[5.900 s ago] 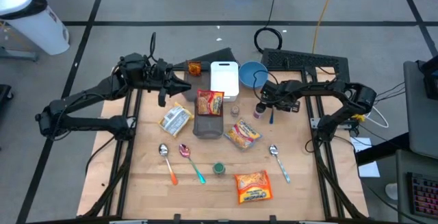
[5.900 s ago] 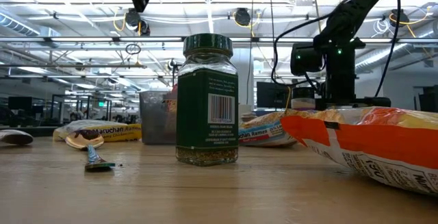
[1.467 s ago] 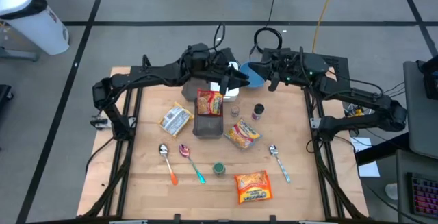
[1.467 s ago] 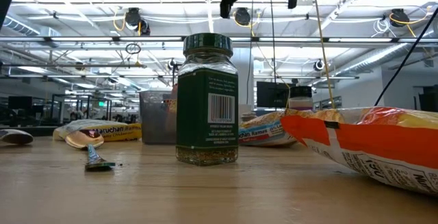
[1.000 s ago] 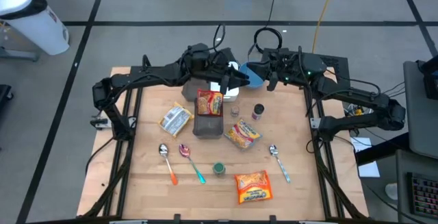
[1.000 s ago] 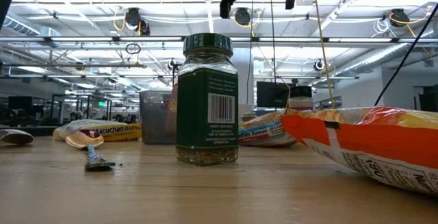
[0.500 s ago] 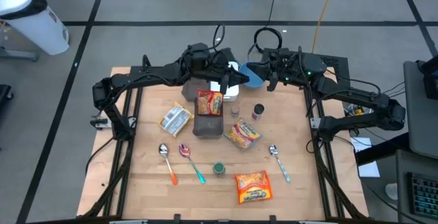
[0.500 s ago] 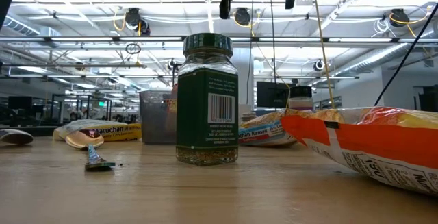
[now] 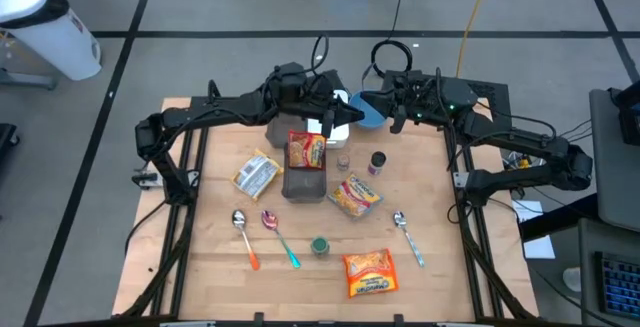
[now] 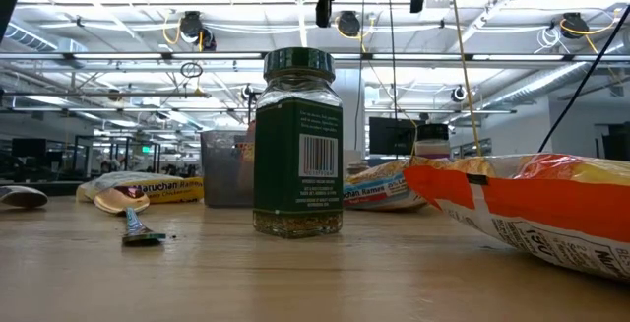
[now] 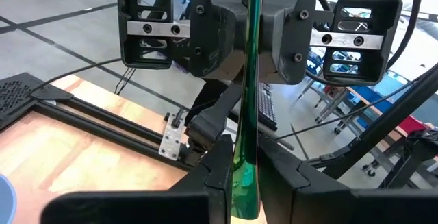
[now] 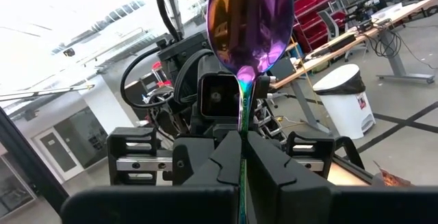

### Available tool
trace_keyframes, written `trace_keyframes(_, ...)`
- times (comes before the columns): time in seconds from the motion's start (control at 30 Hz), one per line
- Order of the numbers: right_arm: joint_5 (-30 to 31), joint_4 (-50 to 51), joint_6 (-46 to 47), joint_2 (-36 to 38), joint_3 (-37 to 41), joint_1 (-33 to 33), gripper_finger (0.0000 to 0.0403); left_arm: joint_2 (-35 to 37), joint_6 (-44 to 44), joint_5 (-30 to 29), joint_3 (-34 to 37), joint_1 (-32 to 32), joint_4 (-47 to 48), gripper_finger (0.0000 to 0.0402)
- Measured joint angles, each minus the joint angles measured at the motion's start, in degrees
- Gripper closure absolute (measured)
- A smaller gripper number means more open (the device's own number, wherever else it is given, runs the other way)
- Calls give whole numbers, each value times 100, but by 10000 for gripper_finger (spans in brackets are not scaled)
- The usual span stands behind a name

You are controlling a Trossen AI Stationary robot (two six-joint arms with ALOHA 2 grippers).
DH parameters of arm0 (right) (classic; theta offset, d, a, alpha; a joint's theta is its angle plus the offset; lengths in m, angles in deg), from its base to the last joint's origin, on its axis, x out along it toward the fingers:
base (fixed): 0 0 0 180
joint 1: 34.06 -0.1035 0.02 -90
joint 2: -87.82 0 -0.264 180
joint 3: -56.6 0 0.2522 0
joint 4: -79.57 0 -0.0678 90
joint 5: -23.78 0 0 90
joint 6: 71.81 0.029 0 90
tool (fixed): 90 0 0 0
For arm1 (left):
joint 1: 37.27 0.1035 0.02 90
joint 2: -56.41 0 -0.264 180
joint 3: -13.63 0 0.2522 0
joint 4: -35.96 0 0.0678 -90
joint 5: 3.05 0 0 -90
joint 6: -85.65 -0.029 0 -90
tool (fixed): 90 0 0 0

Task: Pick & Place Food Item
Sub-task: Put the blue spoon into the white bin

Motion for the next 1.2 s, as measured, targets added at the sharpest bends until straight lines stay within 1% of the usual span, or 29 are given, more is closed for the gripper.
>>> trace_keyframes(0.23,2,0,-5,0,0,0,398,0,-4,2,0,0,-2,356)
trace_keyframes(0.57,11,7,-17,0,2,2,356,0,-16,-18,0,-2,-7,354)
trace_keyframes(0.67,30,11,10,0,2,2,331,0,-63,-20,0,-2,-19,353)
trace_keyframes(1.0,31,9,92,0,4,4,221,0,-63,-24,0,0,-20,352)
trace_keyframes(1.2,28,4,92,0,4,2,182,0,-59,-26,0,101,-20,351)
